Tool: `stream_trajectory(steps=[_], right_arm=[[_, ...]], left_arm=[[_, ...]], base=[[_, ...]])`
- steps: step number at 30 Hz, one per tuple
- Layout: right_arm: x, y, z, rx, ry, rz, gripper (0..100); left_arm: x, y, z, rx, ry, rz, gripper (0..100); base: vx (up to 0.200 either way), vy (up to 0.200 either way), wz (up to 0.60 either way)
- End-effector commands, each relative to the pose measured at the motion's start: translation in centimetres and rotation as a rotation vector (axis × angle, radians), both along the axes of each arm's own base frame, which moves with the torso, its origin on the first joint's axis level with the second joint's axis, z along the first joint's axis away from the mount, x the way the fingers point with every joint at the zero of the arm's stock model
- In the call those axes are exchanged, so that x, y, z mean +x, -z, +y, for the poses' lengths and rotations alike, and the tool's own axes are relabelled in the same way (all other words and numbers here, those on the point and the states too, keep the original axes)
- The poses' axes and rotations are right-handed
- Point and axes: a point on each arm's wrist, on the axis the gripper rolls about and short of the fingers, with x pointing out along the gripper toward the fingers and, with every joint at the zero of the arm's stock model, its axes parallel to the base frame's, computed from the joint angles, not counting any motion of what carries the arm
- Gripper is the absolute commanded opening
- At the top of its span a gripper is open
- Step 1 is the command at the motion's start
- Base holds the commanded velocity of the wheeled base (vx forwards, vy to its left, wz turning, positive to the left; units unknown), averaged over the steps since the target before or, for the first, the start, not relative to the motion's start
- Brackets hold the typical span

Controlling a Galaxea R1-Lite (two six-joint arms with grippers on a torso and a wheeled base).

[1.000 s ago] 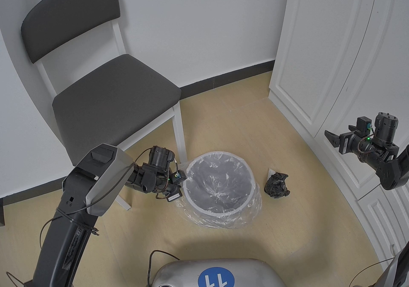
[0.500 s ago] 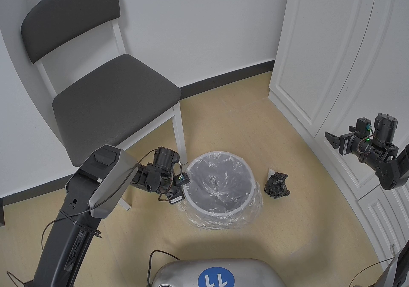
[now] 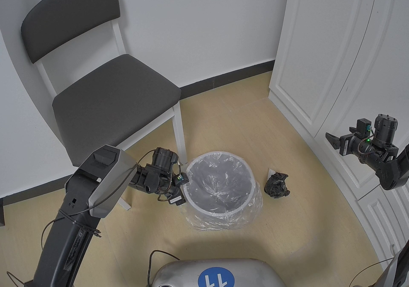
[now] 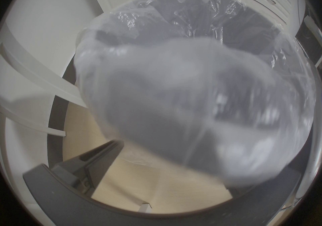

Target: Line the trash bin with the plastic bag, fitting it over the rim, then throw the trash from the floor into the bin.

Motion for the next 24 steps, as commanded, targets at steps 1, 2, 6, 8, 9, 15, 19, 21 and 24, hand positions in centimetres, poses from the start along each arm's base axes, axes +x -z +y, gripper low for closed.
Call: stream_trajectory(steps=[1,2,6,8,9,15,19,21,24], right_arm=[[-0.1,-0.1,-0.3,0.0,0.006,-0.005,100],[-0.1,-0.1,-0.3,0.0,0.004,-0.004,100],[-0.1,-0.1,-0.3,0.0,0.006,-0.004,100],[-0.1,-0.1,-0.3,0.0,0.006,-0.002,100],[-0.1,-0.1,-0.3,0.0,0.007,-0.001,100],[0.0,0.1,-0.2,0.0,0.003,0.002,100],[-0.2,-0.1,-0.1,0.0,0.003,-0.002,100],[-0.2,-0.1,-0.1,0.0,0.003,-0.002,100],[-0.2,-0.1,-0.1,0.0,0.001,-0.002,100]], left_arm=[[-0.2,0.1,1.3,-0.002,-0.021,-0.019,100],[-0.2,0.1,1.4,-0.001,-0.022,-0.019,100],[-0.2,0.3,2.8,-0.014,-0.046,-0.062,100],[-0.3,-0.4,3.5,-0.025,-0.06,-0.096,100],[-0.3,-0.7,3.6,-0.027,-0.064,-0.111,100],[-1.6,-3.6,3.7,-0.011,-0.055,-0.248,100],[-3.6,-4.4,4.2,0.061,-0.083,-0.313,100],[-4.5,-4.4,4.5,0.088,-0.084,-0.349,100],[-5.1,-4.3,4.8,0.103,-0.098,-0.403,100]], base=[[0.0,0.0,0.0],[0.0,0.0,0.0],[0.0,0.0,0.0],[0.0,0.0,0.0],[0.0,0.0,0.0],[0.0,0.0,0.0],[0.0,0.0,0.0],[0.0,0.0,0.0],[0.0,0.0,0.0]])
